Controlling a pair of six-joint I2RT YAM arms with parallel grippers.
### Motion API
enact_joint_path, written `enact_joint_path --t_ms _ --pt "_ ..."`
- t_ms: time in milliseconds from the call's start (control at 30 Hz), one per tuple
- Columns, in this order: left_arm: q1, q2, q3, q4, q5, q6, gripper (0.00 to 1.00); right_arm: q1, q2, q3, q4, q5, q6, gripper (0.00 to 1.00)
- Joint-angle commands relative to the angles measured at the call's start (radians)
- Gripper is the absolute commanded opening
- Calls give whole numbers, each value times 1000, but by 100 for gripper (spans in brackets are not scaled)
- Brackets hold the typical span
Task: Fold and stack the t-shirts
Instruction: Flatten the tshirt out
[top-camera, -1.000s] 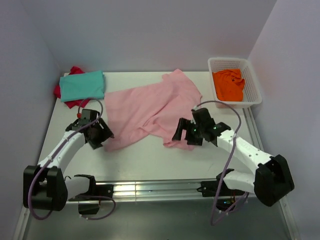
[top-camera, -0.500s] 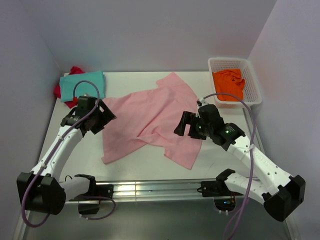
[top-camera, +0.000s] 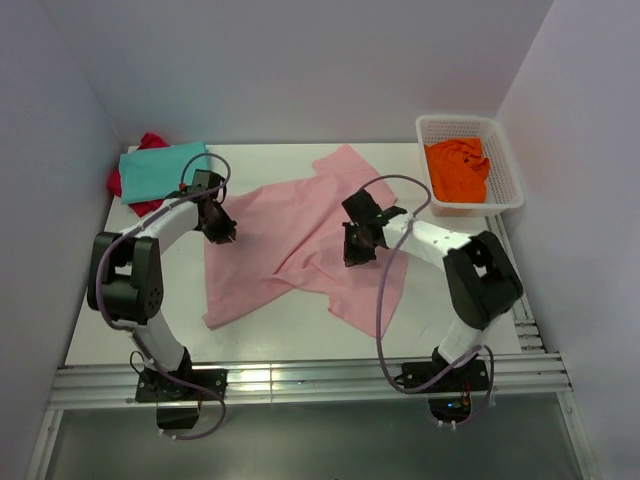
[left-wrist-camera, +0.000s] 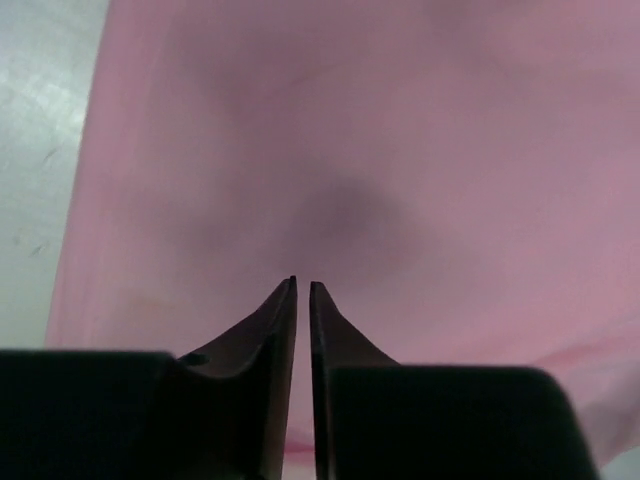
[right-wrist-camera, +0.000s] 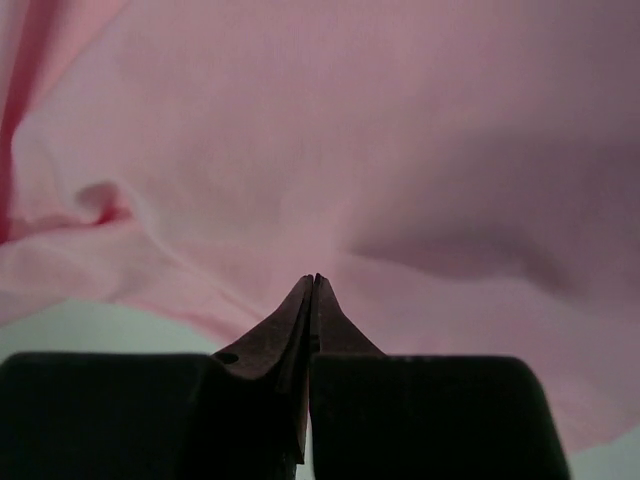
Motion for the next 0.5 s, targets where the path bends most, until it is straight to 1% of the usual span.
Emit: enact_joint_path --t_ms 0,33,67,133,467 --pt "-3 86 125 31 -5 17 15 -11 86 82 31 24 -49 0" --pt "-3 109 145 22 -5 19 6 -14 102 90 29 21 -47 0" --pt "-3 132 186 10 -16 22 4 -17 110 87 29 18 -46 0" --pt "-3 189 221 -7 -17 40 1 -25 107 66 37 15 -41 0" --pt "-3 390 425 -49 -57 149 0 -40 -37 -241 55 60 -16 0"
